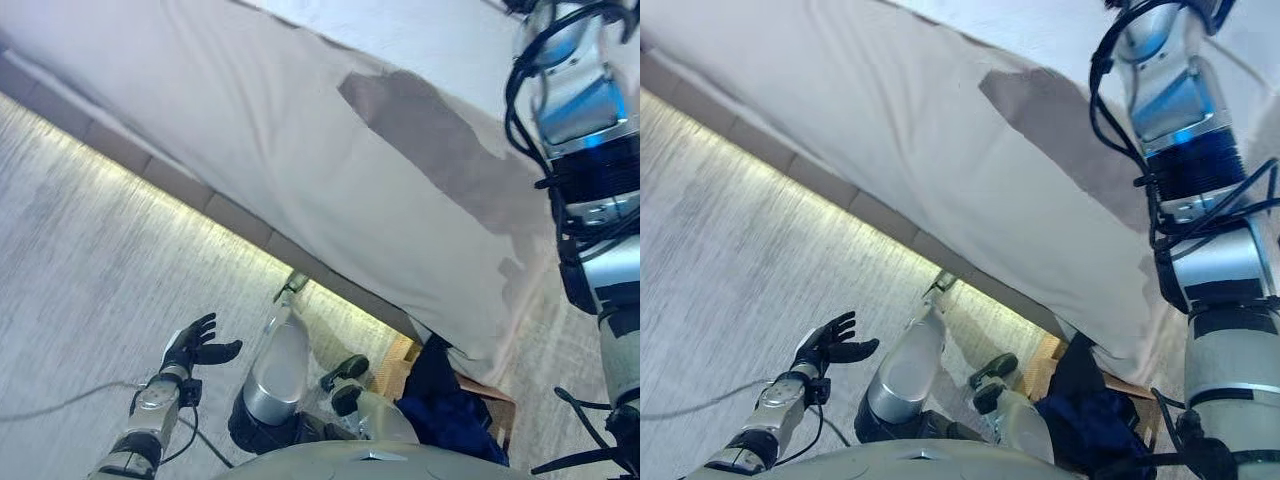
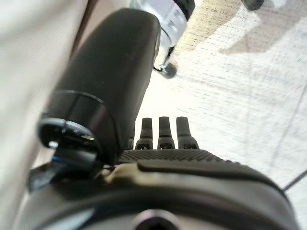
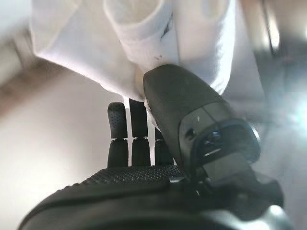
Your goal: Pick up the clothes from the bed and place them into the basket
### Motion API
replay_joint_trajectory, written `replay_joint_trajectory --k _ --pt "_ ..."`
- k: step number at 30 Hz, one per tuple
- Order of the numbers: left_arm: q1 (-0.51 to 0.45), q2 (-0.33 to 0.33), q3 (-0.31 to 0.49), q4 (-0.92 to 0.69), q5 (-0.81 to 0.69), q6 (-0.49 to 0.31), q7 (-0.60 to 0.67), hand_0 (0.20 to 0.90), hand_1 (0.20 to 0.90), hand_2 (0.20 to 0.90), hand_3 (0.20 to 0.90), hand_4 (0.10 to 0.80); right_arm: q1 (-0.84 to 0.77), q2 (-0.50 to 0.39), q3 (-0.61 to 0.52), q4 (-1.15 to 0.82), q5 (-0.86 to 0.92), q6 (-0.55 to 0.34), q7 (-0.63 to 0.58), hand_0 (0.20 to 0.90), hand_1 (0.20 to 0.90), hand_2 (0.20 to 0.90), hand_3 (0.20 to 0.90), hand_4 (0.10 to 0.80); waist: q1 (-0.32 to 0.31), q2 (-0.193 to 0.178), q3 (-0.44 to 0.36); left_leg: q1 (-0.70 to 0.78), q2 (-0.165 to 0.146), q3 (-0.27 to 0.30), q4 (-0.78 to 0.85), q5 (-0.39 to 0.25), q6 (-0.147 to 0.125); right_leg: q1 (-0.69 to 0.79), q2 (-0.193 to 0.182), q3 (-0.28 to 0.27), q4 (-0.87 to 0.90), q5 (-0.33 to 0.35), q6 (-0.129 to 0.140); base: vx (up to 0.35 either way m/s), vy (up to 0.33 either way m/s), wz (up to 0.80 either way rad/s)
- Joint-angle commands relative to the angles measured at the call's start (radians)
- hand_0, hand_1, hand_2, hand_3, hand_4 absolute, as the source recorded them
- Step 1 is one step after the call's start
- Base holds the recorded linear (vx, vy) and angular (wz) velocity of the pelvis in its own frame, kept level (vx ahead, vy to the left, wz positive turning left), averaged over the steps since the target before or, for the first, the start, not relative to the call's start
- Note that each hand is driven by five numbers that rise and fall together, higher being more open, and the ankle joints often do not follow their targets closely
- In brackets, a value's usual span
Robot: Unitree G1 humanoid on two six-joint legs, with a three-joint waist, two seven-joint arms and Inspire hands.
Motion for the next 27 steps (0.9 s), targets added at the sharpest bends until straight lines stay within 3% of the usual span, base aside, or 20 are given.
replay_joint_trajectory --k 1,3,8,10,16,22,27 --pt "0.09 0.013 -0.063 0.052 0.107 0.037 0.02 0.9 0.9 0.9 0.9 0.8 0.08 -0.067 -0.022 -0.076 -0.052 -0.019 -0.048 0.3 0.3 0.3 0.2 0.1 -0.066 0.008 -0.27 0.138 -0.018 0.067 -0.177 -0.066 0.08 0.026 0.031 0.037 0.095 -0.023 -0.004 0.04 -0.07 -0.29" --pt "0.083 0.013 -0.07 0.058 0.133 0.057 0.027 0.9 0.9 0.9 0.9 0.8 0.099 -0.08 -0.037 -0.087 -0.053 -0.002 -0.049 0.3 0.3 0.3 0.2 0.1 -0.093 0.016 -0.296 0.148 -0.02 0.094 -0.161 -0.064 0.093 0.021 0.03 0.043 0.086 -0.002 -0.007 -0.055 -0.017 -0.37" --pt "0.044 0.009 -0.078 0.082 0.147 0.119 0.012 0.9 0.9 0.9 0.9 0.8 0.186 -0.137 -0.073 -0.088 -0.03 0.023 -0.026 0.3 0.3 0.3 0.2 0.1 -0.214 0.052 -0.371 0.253 -0.002 0.205 -0.152 -0.114 0.104 0.036 0.047 0.13 0.078 -0.027 -0.018 0.021 -0.038 -0.53" --pt "0.039 0.008 -0.081 0.082 0.153 0.126 0.004 0.9 0.9 0.9 0.9 0.8 0.205 -0.156 -0.085 -0.084 -0.026 0.026 -0.023 0.3 0.3 0.3 0.2 0.1 -0.235 0.06 -0.381 0.263 0.0 0.221 -0.154 -0.116 0.105 0.035 0.05 0.142 0.075 -0.026 -0.021 0.019 -0.036 -0.46" --pt "0.041 -0.003 -0.098 0.08 0.19 0.129 -0.041 0.9 0.9 0.9 0.9 0.8 0.453 -0.228 -0.263 -0.072 0.066 0.0 0.028 0.3 0.3 0.3 0.2 0.1 -0.346 0.096 -0.41 0.333 0.008 0.296 -0.16 -0.148 0.106 0.034 0.066 0.214 0.076 -0.041 -0.038 0.037 -0.067 -0.39" --pt "0.042 -0.031 -0.118 0.054 0.189 0.139 -0.055 0.9 0.9 0.9 0.9 0.8 0.754 -0.171 -0.42 -0.049 0.033 -0.014 0.13 0.3 0.3 0.3 0.2 0.1 -0.441 0.117 -0.415 0.369 0.023 0.382 -0.169 -0.161 0.1 0.03 0.086 0.273 0.012 -0.008 -0.042 0.007 -0.107 -0.5" --pt "0.049 -0.035 -0.116 0.056 0.225 0.132 -0.061 0.9 0.9 0.9 0.9 0.8 0.888 -0.148 -0.467 0.021 -0.014 0.019 0.14 0.3 0.3 0.3 0.2 0.1 -0.484 0.125 -0.405 0.375 0.033 0.418 -0.155 -0.168 0.094 0.016 0.096 0.309 -0.015 0.018 -0.042 -0.016 -0.113 -0.35"
